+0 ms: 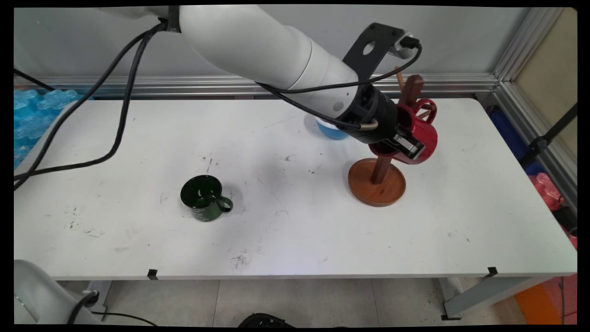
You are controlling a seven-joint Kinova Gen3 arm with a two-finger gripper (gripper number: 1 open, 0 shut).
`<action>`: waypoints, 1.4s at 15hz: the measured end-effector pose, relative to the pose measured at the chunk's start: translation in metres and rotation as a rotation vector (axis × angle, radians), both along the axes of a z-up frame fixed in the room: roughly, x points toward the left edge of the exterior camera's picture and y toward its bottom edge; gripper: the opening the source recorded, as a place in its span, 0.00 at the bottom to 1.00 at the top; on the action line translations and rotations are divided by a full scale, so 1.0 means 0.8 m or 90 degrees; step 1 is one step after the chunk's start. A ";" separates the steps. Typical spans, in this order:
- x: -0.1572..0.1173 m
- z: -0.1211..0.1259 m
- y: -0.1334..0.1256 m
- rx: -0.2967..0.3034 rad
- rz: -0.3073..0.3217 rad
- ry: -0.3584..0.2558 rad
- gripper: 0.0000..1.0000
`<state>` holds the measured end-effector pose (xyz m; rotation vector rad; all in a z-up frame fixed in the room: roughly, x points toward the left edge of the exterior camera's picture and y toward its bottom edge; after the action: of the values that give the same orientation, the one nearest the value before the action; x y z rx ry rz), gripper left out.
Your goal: Place the picked object on the table
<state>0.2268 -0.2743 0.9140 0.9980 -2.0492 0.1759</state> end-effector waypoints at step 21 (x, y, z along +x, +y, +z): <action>0.024 0.016 0.024 -0.002 -0.001 -0.004 0.00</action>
<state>0.2463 -0.2552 0.9271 0.9948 -2.0548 0.1819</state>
